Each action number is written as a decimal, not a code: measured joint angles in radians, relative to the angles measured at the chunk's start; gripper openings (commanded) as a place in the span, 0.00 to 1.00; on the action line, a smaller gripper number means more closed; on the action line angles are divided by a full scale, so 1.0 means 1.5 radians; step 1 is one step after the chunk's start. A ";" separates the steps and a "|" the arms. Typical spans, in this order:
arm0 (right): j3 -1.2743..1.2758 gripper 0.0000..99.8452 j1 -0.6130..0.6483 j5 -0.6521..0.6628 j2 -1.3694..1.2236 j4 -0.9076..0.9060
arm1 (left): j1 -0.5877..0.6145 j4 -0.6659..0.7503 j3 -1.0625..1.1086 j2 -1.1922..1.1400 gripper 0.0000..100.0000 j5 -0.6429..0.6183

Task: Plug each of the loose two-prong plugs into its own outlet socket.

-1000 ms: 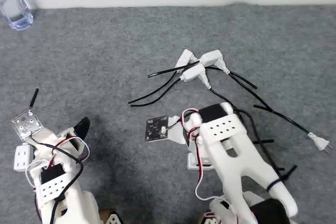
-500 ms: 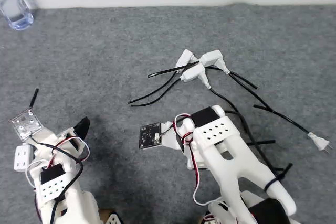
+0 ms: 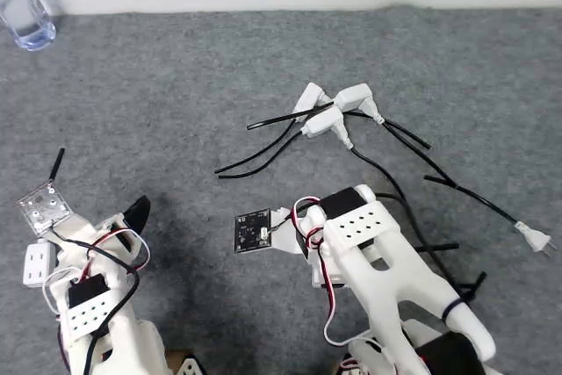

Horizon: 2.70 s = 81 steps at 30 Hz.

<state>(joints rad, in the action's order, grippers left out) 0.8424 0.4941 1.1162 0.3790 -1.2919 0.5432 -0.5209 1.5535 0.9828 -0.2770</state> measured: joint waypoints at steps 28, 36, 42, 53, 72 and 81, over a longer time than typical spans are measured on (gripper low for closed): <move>-0.011 0.01 0.002 0.001 -0.130 0.097 | 0.000 0.000 0.000 0.000 0.39 0.000; -0.011 0.02 0.002 0.001 -0.130 0.097 | 0.000 0.000 0.000 0.000 0.39 0.000; -0.044 0.20 0.008 -0.046 -0.129 0.048 | 0.000 0.000 0.000 0.000 0.39 0.000; -0.035 0.17 0.008 -0.026 0.065 -0.055 | 0.000 0.000 0.000 0.000 0.39 0.000; 0.013 0.08 0.009 -0.025 0.080 -0.003 | 0.000 0.000 0.000 0.000 0.39 0.000; 0.013 0.01 0.005 -0.021 0.080 0.008 | 0.000 0.000 0.000 0.000 0.39 0.000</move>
<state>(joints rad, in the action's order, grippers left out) 0.8623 0.5017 1.0840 0.4987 -1.2797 0.5432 -0.5209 1.5535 0.9828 -0.2770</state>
